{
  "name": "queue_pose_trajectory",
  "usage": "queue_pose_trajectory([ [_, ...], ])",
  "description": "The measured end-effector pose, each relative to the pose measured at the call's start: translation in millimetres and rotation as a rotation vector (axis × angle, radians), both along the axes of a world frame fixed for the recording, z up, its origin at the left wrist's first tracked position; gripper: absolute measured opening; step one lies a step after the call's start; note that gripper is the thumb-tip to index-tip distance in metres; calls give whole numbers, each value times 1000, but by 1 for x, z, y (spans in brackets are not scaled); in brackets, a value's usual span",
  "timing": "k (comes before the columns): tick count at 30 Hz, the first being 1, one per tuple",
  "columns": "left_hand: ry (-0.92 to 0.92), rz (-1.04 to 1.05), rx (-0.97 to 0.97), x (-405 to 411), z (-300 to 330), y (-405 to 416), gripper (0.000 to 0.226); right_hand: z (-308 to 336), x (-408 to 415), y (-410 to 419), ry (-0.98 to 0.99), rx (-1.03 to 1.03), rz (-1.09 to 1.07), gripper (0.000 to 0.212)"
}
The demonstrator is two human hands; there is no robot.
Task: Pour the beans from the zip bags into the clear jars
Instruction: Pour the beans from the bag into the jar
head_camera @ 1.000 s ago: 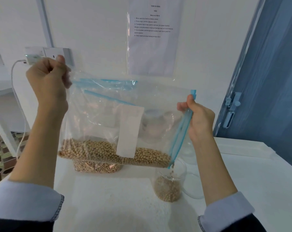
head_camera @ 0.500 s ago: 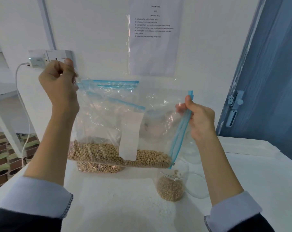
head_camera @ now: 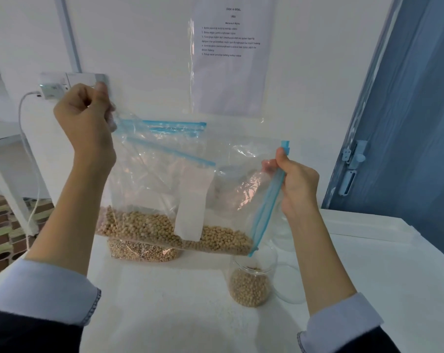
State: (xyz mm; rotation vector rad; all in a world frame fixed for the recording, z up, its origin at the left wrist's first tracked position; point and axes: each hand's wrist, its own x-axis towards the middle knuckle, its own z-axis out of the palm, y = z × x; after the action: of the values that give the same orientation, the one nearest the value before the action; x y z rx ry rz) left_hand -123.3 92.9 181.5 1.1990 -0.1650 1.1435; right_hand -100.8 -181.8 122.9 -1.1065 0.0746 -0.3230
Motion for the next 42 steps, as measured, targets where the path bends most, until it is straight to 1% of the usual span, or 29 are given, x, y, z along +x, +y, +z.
queue_pose_trajectory([
  [2, -12, -5, -19, 1, -2, -3, 39, -1, 1, -4, 2, -12, 38, 26],
  [5, -13, 14, -33, 1, -3, -8, 40, -5, 4, -9, 1, 4, 32, 28],
  [8, -18, 46, -40, 1, -3, -14, 40, -7, 5, -11, 14, -52, 98, 28],
  [12, -20, 129, -72, -1, -4, -21, 41, -9, 7, -9, 38, -42, 72, 30],
  [16, 19, 196, -93, -1, -3, -20, 44, -11, 8, -11, 50, -17, 91, 30],
  [19, 62, 273, -78, 1, -1, -17, 40, -11, 8, -12, 45, 0, 136, 29],
  [24, 38, 325, -58, 7, -1, -13, 32, -12, 11, -15, 35, 12, 117, 29],
  [28, 25, 331, -64, 9, -1, -12, 33, -12, 10, -15, 7, 39, 91, 29],
  [36, 28, 332, -35, 8, 5, -11, 31, -14, 12, -18, -2, 53, 136, 25],
  [39, 21, 331, -39, 9, 4, -13, 32, -15, 11, -20, 4, 37, 121, 27],
  [42, 23, 340, -49, 8, 5, -12, 33, -15, 10, -20, -3, 7, 152, 29],
])
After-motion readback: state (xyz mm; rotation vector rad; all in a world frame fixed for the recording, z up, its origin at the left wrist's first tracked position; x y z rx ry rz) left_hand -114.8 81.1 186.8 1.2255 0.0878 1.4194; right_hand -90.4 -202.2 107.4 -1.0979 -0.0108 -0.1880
